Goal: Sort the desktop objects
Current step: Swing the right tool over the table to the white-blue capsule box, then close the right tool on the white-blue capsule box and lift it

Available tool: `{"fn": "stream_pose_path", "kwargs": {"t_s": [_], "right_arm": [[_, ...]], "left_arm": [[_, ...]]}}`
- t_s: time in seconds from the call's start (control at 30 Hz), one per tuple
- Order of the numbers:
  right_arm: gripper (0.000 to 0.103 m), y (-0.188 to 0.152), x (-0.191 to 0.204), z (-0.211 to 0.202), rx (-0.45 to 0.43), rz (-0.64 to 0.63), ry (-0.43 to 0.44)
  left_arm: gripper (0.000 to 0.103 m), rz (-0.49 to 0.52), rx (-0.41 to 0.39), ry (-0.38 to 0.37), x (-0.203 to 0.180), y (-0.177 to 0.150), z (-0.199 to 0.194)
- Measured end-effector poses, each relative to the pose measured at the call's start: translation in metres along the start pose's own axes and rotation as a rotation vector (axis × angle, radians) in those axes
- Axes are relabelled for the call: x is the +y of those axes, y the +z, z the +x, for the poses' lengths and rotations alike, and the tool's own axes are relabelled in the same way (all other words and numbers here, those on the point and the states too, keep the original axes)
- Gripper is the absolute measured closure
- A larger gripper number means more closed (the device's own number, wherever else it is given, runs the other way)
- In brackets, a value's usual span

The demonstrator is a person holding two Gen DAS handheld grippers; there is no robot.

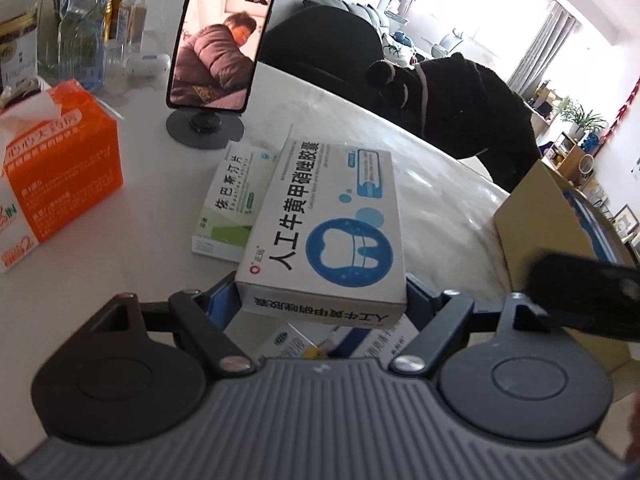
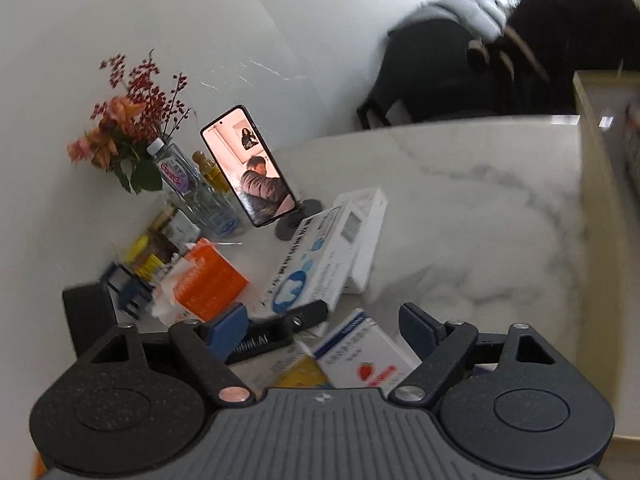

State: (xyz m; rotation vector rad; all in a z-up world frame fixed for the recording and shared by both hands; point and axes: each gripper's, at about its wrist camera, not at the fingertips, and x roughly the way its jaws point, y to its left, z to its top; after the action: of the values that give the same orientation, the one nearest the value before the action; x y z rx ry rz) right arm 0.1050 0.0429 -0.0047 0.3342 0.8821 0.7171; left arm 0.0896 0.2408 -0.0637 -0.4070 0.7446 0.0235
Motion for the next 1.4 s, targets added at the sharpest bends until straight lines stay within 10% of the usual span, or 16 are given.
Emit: {"fn": "stream_pose_path", "kwargs": {"t_s": [0.53, 1.4], "right_arm": [[0.047, 0.012, -0.020, 0.058, 0.065, 0.187, 0.050], [0.071, 0.018, -0.024, 0.041, 0.064, 0.224, 0.052]], "left_arm": [[0.021, -0.068, 0.040, -0.107, 0.003, -0.001, -0.006], [0.018, 0.019, 0.028, -0.202, -0.014, -0.007, -0.024]]}}
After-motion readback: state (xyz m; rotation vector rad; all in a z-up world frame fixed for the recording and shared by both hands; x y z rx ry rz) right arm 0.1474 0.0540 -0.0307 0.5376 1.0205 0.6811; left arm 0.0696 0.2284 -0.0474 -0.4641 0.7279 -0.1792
